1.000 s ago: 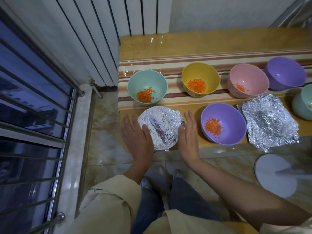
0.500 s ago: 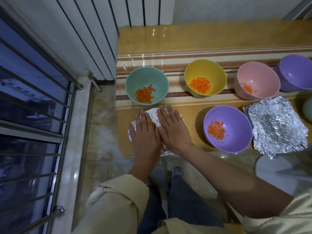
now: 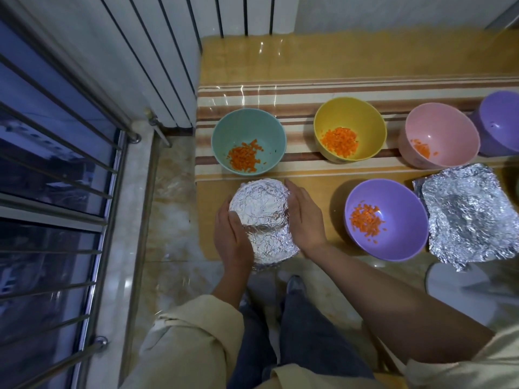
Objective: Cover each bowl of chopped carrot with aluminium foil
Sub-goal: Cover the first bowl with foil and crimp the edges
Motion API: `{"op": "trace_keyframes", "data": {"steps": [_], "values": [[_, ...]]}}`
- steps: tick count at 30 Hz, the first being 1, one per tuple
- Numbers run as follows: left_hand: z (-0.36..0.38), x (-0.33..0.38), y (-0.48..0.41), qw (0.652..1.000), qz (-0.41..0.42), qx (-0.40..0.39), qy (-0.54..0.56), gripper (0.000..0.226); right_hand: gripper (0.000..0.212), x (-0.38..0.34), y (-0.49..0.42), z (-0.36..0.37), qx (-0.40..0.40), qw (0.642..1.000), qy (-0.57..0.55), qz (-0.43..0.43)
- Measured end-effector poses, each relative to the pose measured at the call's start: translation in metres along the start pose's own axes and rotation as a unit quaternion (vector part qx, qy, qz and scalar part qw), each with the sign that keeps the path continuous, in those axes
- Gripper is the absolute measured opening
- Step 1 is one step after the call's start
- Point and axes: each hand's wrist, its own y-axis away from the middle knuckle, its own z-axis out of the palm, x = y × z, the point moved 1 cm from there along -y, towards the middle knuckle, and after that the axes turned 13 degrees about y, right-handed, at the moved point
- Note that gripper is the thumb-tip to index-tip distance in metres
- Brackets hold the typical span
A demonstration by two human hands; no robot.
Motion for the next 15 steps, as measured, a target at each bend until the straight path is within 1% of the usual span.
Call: {"op": "trace_keyframes", "data": {"steps": [2, 5, 7, 9, 12, 13, 15], "values": [[0.000, 0.000, 0.002, 0.997, -0.049, 0.021, 0.060, 0.046, 0.044, 0.002, -0.002, 0.001, -0.004, 0.999, -0.032, 0.028], [0.000, -0.005, 0.001, 0.982, -0.125, 0.039, 0.139, 0.046, 0.044, 0.002, -0.003, 0.002, -0.006, 0.999, -0.040, 0.022], [0.000, -0.008, -0.001, 0.972, -0.160, 0.049, 0.163, 0.044, 0.040, 0.005, -0.003, 0.003, -0.019, 0.998, -0.046, 0.045], [-0.001, -0.007, -0.002, 0.968, -0.191, 0.040, 0.159, 0.049, 0.035, 0.007, -0.005, 0.003, -0.043, 0.993, -0.059, 0.097], [-0.007, -0.008, -0.006, 0.969, -0.226, 0.004, 0.095, 0.063, 0.030, 0.002, -0.006, -0.001, -0.052, 0.985, -0.080, 0.145], [-0.010, -0.007, -0.008, 0.972, -0.225, -0.002, 0.070, 0.068, 0.029, 0.000, -0.005, -0.001, -0.043, 0.983, -0.081, 0.156], [-0.017, -0.006, -0.012, 0.982, -0.190, -0.008, 0.021, 0.076, 0.028, -0.002, 0.001, 0.002, -0.006, 0.978, -0.100, 0.183]]}}
